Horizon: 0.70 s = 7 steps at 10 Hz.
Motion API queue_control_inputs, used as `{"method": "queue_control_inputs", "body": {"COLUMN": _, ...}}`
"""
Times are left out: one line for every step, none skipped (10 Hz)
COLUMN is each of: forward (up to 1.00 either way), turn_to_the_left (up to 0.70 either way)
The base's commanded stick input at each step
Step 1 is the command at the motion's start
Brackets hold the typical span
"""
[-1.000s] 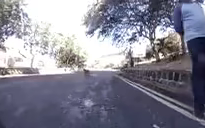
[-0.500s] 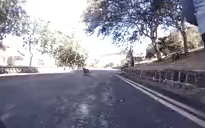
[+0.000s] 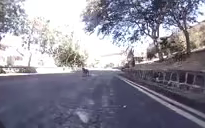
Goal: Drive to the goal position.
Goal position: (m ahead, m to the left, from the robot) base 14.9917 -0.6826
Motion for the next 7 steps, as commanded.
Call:
{"method": "queue_control_inputs", "body": {"forward": 0.5, "turn_to_the_left": 0.0}}
{"method": "queue_control_inputs", "body": {"forward": 0.5, "turn_to_the_left": 0.0}}
{"method": "queue_control_inputs", "body": {"forward": 0.5, "turn_to_the_left": 0.0}}
{"method": "queue_control_inputs", "body": {"forward": 0.5, "turn_to_the_left": 0.0}}
{"method": "queue_control_inputs", "body": {"forward": 0.5, "turn_to_the_left": 0.0}}
{"method": "queue_control_inputs", "body": {"forward": 0.5, "turn_to_the_left": 0.0}}
{"method": "queue_control_inputs", "body": {"forward": 0.5, "turn_to_the_left": 0.0}}
